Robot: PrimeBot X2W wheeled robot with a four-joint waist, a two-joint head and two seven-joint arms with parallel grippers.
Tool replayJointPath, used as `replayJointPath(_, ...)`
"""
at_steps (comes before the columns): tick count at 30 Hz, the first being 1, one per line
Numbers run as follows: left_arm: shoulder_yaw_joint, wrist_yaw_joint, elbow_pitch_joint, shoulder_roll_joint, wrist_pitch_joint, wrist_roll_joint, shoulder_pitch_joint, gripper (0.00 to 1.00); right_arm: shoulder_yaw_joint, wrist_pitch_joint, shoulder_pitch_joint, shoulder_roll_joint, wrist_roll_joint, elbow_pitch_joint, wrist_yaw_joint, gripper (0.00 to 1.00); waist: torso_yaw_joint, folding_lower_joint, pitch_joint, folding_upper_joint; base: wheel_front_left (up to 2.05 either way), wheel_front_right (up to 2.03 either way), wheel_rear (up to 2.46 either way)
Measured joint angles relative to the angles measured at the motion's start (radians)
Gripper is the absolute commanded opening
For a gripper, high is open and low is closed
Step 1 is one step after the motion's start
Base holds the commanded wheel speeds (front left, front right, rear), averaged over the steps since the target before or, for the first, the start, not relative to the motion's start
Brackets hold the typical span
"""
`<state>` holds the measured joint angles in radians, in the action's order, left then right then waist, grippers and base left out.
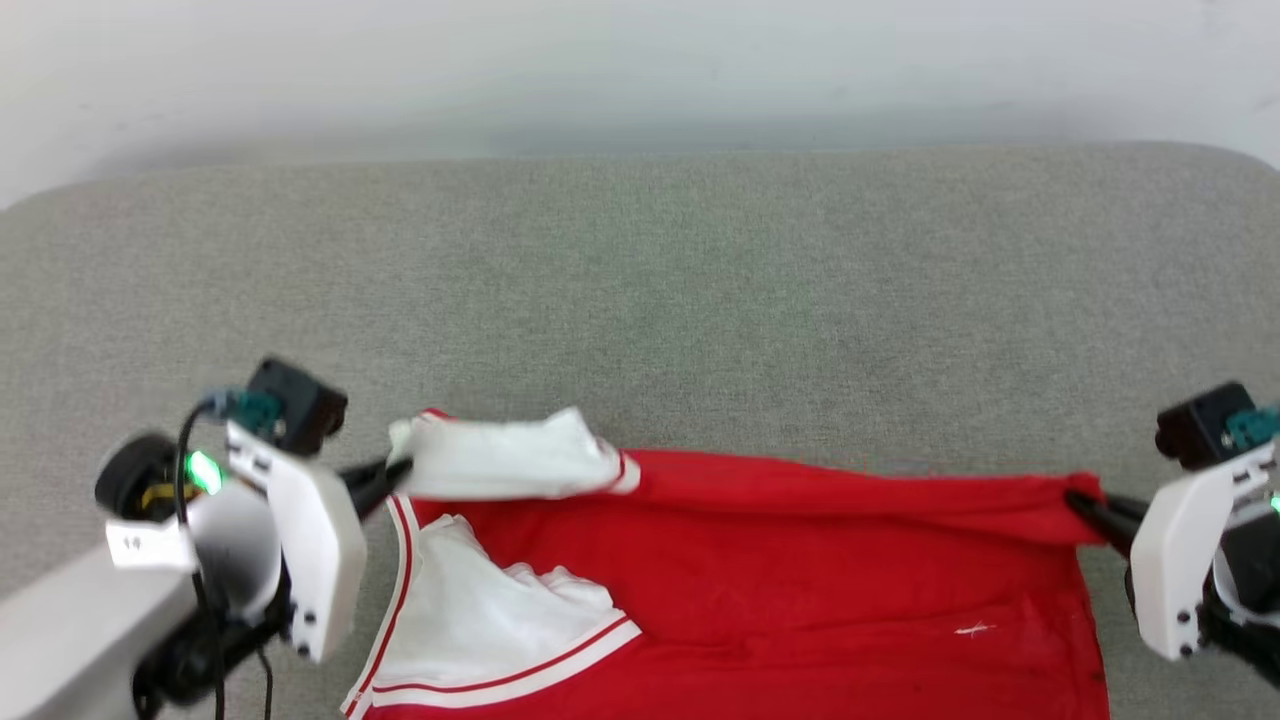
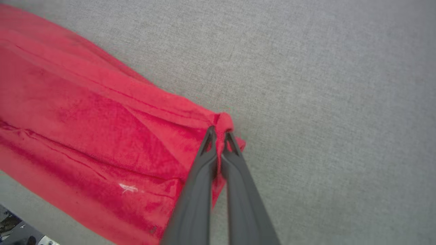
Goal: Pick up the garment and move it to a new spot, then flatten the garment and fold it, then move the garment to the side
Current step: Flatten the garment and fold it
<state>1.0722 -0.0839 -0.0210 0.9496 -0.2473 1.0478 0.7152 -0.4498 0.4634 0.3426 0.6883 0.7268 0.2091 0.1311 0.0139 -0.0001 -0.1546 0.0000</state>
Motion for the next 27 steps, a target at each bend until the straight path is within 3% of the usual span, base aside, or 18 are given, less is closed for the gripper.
replayJointPath(8, 0.026, -0.081, -0.069, 0.044, 0.076, 0.071, -0.187, 0.0, 0.07, 0.0, -0.168, -0.011, 0.003, -0.068, 0.0, 0.0, -0.012, 0.0, 0.017, 0.0, 0.0, 0.0, 0.0)
replayJointPath(18, 0.06, -0.077, 0.017, -0.022, 0.122, 0.121, -0.281, 0.0, 0.081, 0.035, -0.261, -0.07, -0.022, -0.051, 0.0, 0.0, -0.012, 0.0001, -0.006, 0.0, 0.0, 0.0, 0.0)
replayJointPath(19, 0.058, -0.076, 0.032, -0.032, 0.131, 0.126, -0.282, 0.26, 0.085, 0.033, -0.261, -0.079, -0.02, -0.048, 0.0, 0.29, -0.011, 0.0001, -0.007, 0.0, 0.0, 0.0, 0.0)
replayJointPath(20, 0.056, -0.076, 0.042, -0.038, 0.144, 0.124, -0.282, 1.0, 0.087, 0.027, -0.26, -0.085, -0.02, -0.046, 0.0, 1.0, -0.009, 0.0001, -0.006, 0.0, 0.0, 0.0, 0.0)
replayJointPath(24, 0.029, -0.09, 0.066, -0.054, 0.222, 0.116, -0.291, 1.0, 0.116, -0.002, -0.26, -0.09, -0.021, -0.061, 0.0, 1.0, -0.006, 0.0002, 0.008, 0.0, 0.0, 0.0, 0.0)
replayJointPath(27, -0.004, -0.124, 0.07, -0.058, 0.305, 0.108, -0.303, 1.0, 0.151, -0.018, -0.261, -0.083, -0.012, -0.1, 0.0, 1.0, -0.006, 0.0002, 0.025, 0.0, 0.0, 0.0, 0.0)
